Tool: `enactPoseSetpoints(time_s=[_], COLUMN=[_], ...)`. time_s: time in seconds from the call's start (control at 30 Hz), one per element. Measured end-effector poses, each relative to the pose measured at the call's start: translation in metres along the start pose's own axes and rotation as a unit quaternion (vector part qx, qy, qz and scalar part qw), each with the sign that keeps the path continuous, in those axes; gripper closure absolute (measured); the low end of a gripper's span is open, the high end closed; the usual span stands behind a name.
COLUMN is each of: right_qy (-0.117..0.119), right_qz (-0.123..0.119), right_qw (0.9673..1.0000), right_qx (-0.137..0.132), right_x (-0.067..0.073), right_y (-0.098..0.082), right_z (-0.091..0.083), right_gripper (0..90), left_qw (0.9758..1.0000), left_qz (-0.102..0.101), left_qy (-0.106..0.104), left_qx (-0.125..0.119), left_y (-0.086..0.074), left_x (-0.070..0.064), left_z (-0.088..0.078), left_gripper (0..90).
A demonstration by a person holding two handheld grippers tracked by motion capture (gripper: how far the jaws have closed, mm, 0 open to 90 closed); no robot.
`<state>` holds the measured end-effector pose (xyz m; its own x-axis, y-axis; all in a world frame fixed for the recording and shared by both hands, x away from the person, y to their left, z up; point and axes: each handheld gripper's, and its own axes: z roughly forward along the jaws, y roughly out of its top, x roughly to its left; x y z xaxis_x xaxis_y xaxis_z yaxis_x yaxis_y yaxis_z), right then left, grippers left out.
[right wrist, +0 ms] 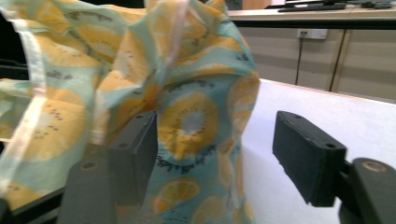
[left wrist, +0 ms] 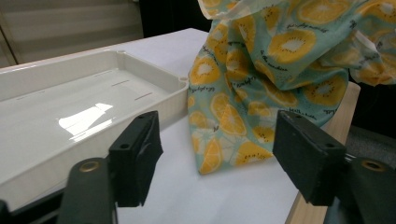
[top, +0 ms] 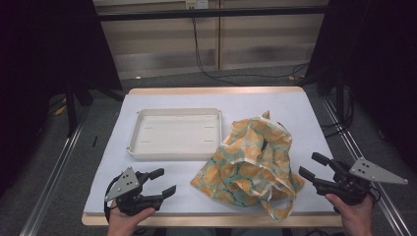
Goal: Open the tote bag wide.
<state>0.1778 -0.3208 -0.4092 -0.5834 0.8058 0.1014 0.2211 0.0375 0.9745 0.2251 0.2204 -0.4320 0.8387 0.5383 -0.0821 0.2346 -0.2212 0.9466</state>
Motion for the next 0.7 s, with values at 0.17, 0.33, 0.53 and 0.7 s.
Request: enactPoseSetpoints(time_s=[0.17, 0.33, 0.53, 0.7], right_qy=[0.021, 0.026, 0.038, 0.052], right_qz=[0.005, 0.001, -0.004, -0.007], right_qw=[0.9998, 0.9996, 0.9991, 0.9986], right_qx=[-0.001, 0.007, 0.016, 0.005], right_x=[0.003, 0.007, 0.010, 0.006], right_y=[0.006, 0.014, 0.030, 0.046], right_z=[-0.001, 0.005, 0.014, 0.021], right_gripper=[38.6, 35.4, 32.2, 31.8], left_qw=[0.9998, 0.9996, 0.9981, 0.9969], left_qz=[0.010, 0.018, 0.017, 0.013], left_qy=[-0.014, -0.020, -0.058, -0.077], left_qx=[-0.002, -0.007, -0.009, -0.008], left_y=[0.007, 0.018, 0.030, 0.037], left_x=[-0.004, -0.010, -0.014, -0.013], left_z=[0.004, 0.016, 0.036, 0.045], left_gripper=[44.6, 45.9, 44.9, 49.7])
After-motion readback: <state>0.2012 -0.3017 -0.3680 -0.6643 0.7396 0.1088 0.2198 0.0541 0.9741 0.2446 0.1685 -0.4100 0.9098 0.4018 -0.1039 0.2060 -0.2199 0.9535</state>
